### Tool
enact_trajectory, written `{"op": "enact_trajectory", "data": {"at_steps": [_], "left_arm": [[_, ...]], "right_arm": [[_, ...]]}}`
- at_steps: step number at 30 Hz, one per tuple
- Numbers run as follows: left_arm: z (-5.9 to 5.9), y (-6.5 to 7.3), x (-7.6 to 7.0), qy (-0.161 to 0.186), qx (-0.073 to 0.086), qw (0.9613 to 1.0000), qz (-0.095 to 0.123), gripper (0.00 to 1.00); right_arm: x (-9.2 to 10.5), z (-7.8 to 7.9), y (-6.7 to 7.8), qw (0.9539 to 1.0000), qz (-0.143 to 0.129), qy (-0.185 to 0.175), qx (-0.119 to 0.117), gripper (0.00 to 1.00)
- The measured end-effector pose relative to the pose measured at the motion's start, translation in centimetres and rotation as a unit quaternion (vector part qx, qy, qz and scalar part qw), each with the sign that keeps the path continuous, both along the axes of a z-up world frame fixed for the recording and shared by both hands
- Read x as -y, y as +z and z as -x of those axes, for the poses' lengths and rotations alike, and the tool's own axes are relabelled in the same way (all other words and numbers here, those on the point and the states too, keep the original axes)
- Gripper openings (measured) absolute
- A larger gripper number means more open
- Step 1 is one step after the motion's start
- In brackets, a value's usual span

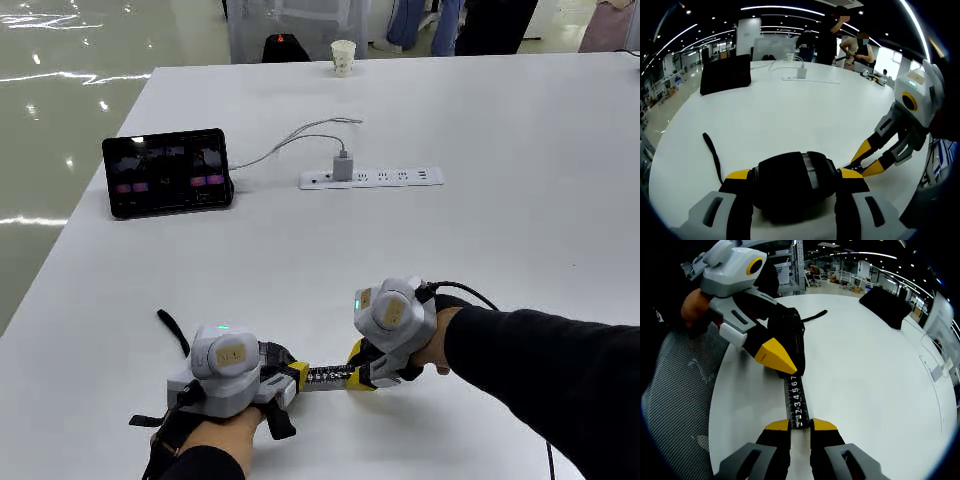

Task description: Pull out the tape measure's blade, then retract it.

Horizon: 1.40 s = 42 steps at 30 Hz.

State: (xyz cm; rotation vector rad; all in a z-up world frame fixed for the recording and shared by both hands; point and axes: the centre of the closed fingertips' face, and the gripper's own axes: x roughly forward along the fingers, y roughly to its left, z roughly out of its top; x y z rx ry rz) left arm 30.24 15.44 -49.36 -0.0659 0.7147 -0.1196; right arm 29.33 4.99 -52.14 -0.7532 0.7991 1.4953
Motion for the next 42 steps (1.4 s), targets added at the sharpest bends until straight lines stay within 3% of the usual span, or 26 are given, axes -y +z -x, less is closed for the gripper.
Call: {"op": "enact_trajectory", "data": {"at_steps": [42], "left_arm": [[-0.1, 0.0, 0.0, 0.002, -0.004, 1.0, 0.0, 0.62]], "right_arm": [[-2.4, 0.3, 0.1, 0.9997, -0.021, 0.002, -0.007, 0.11]]}}
